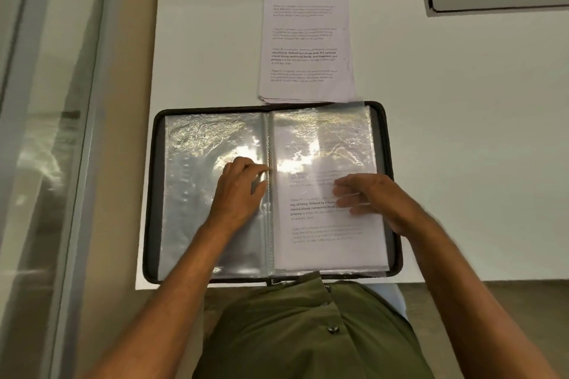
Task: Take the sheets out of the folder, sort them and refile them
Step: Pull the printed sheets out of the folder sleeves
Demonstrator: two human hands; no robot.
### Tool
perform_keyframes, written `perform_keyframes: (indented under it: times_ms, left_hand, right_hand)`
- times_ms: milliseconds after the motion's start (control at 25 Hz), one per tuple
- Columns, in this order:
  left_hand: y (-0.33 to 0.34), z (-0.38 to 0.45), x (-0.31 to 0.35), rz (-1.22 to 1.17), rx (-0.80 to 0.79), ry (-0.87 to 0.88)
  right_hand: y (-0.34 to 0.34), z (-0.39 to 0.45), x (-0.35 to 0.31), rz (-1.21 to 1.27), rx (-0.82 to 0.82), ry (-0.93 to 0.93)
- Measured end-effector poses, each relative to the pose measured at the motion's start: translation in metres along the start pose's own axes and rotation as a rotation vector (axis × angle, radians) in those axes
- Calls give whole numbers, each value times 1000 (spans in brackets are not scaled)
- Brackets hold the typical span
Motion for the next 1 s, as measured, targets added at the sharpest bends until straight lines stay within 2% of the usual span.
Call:
perform_keyframes:
  times_ms: [320, 440, 680, 880, 1000]
  left_hand:
    - [-20, -13, -15, -716, -95, -380]
    - [-27, -20, -18, -883, -112, -462]
    - [-39, -37, -34, -1109, -83, -575]
    - [-55, -51, -60, -1090, -106, -639]
    - [-62, -59, -84, -1044, -120, -666]
  right_hand:
    - [62, -33, -44, 89, -265, -152]
    - [98, -38, -55, 100, -363, -207]
    - [155, -37, -55, -103, -470, -255]
    - [184, -26, -34, -276, -515, -211]
    - [197, -17, -19, -539, -495, -267]
Point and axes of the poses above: each hand's wrist, its own z-axis towards the middle knuckle, its own y-axis out of the palm, x = y × z, the point moved 8 cm from there along z, towards the middle knuckle, and after that the axes turned 3 degrees about y, right-handed, at the moved point
